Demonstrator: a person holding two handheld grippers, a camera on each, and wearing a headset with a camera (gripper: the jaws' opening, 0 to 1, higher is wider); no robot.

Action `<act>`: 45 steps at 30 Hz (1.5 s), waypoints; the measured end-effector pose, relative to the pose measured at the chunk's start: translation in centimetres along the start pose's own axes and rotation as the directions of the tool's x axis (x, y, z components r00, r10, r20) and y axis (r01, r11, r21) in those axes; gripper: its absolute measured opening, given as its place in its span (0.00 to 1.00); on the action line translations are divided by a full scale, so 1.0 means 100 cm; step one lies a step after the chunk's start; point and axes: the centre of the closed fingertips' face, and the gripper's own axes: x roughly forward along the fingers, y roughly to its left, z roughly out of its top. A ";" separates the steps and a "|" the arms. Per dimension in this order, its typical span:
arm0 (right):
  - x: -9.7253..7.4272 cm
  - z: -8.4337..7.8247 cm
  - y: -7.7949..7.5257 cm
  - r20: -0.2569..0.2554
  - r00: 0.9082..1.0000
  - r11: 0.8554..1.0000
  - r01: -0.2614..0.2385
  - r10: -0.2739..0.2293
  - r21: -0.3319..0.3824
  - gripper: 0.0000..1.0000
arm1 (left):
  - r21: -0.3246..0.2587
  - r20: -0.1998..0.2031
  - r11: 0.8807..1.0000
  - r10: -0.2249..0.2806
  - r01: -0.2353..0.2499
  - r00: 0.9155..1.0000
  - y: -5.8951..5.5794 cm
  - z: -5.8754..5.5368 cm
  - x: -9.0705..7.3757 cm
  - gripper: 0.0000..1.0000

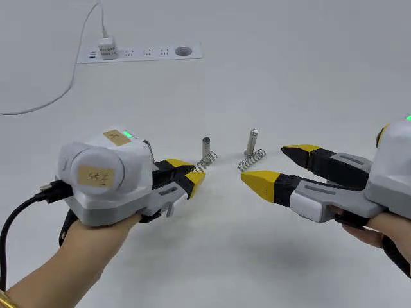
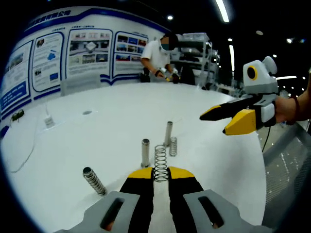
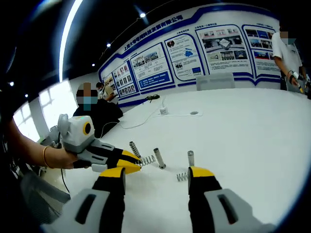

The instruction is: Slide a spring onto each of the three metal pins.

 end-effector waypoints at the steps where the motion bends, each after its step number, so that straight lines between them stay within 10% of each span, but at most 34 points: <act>1: 0.001 0.002 0.001 0.004 1.000 1.000 -0.003 0.003 0.007 0.52 | -0.008 0.021 1.000 -0.003 0.003 1.000 -0.001 0.004 -0.002 0.10; 8: 0.009 0.018 0.020 0.059 0.993 0.985 -0.106 0.098 0.139 0.43 | -0.025 0.139 0.999 -0.029 0.033 0.990 -0.016 0.027 -0.019 0.10; 25: 0.028 0.039 0.060 0.147 0.954 0.886 -0.296 0.260 0.357 0.27 | 0.006 0.293 0.998 -0.063 0.064 0.954 -0.034 0.057 -0.048 0.10; 35: 0.029 0.043 0.070 0.176 0.938 0.849 -0.347 0.300 0.399 0.18 | 0.018 0.321 0.997 -0.083 0.081 0.943 -0.039 0.062 -0.055 0.10; 45: 0.029 0.041 0.077 0.177 0.927 0.849 -0.375 0.332 0.372 0.13 | 0.037 0.309 0.996 -0.088 0.080 0.947 -0.040 0.061 -0.058 0.10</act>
